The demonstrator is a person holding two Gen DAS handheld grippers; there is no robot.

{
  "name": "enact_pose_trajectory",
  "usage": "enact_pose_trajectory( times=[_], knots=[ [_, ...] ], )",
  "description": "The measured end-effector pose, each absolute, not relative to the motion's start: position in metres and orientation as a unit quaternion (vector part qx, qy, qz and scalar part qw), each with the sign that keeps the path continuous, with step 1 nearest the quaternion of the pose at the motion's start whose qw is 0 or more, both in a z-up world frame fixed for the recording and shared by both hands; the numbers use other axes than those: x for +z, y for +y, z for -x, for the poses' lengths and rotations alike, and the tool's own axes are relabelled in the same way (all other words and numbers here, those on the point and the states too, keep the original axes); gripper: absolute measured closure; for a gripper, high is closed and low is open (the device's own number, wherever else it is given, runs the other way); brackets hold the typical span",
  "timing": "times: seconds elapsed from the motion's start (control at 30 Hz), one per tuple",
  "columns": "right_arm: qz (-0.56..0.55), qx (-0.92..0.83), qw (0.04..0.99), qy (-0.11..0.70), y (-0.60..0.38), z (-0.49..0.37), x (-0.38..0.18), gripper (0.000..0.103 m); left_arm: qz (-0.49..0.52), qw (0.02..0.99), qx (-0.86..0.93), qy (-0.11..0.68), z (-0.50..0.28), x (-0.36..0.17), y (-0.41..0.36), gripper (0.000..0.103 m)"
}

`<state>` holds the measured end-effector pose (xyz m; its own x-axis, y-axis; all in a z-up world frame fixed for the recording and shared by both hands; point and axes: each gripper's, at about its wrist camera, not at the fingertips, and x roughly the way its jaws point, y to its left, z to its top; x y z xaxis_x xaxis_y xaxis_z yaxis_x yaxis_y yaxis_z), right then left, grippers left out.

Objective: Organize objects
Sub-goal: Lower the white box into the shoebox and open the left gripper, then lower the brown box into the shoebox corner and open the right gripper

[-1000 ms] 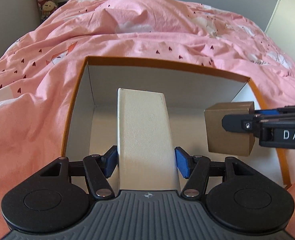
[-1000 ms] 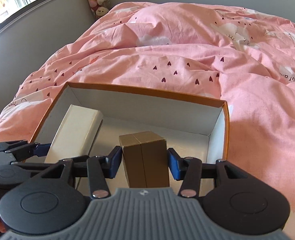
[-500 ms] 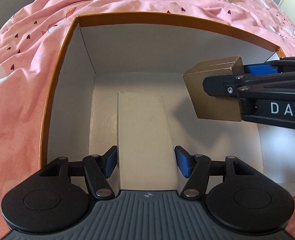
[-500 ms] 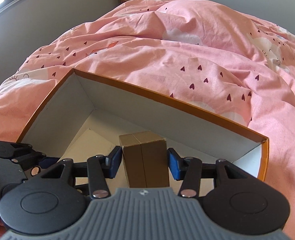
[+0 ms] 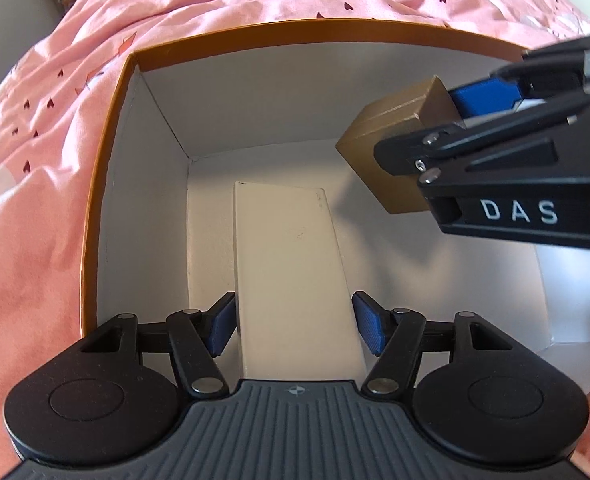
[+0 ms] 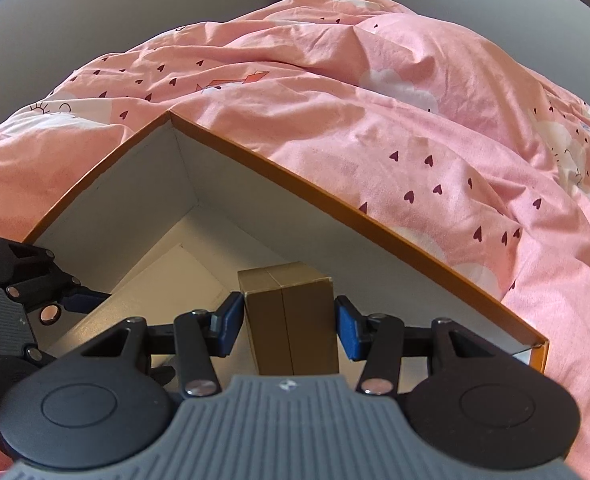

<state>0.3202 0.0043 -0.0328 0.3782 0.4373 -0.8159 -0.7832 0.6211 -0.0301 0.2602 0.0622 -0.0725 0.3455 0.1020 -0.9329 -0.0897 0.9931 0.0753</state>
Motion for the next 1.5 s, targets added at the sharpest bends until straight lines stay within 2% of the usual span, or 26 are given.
enact_pose_trajectory(
  times=[0.23, 0.43, 0.53, 0.97, 1.2, 1.4, 1.5],
  knots=[
    [0.208, 0.381, 0.800, 0.413, 0.003, -0.323, -0.034, 0.051, -0.066, 0.830, 0.053, 0.552, -0.261, -0.070, 0.046, 0.027],
    [0.213, 0.385, 0.799, 0.410, 0.001, -0.322, -0.034, 0.051, -0.012, 0.853, 0.028, 0.520, -0.256, -0.057, 0.056, 0.024],
    [0.232, 0.395, 0.796, 0.394, 0.005, -0.319, -0.032, 0.051, 0.016, 0.857, 0.011, 0.515, -0.253, -0.054, 0.066, 0.030],
    [0.375, 0.451, 0.756, 0.290, 0.044, -0.295, -0.038, 0.052, 0.140, 0.861, -0.040, 0.488, -0.239, -0.048, 0.096, 0.038],
    [0.417, 0.462, 0.741, 0.253, 0.057, -0.292, -0.055, 0.052, 0.170, 0.852, -0.040, 0.493, -0.238, -0.052, 0.103, 0.050],
    [0.426, 0.477, 0.730, 0.240, 0.063, -0.293, -0.066, 0.053, 0.168, 0.849, -0.036, 0.499, -0.244, -0.056, 0.102, 0.051],
    [0.411, 0.483, 0.736, 0.237, 0.060, -0.295, -0.061, 0.041, 0.155, 0.848, -0.031, 0.507, -0.249, -0.058, 0.099, 0.051]
  ],
)
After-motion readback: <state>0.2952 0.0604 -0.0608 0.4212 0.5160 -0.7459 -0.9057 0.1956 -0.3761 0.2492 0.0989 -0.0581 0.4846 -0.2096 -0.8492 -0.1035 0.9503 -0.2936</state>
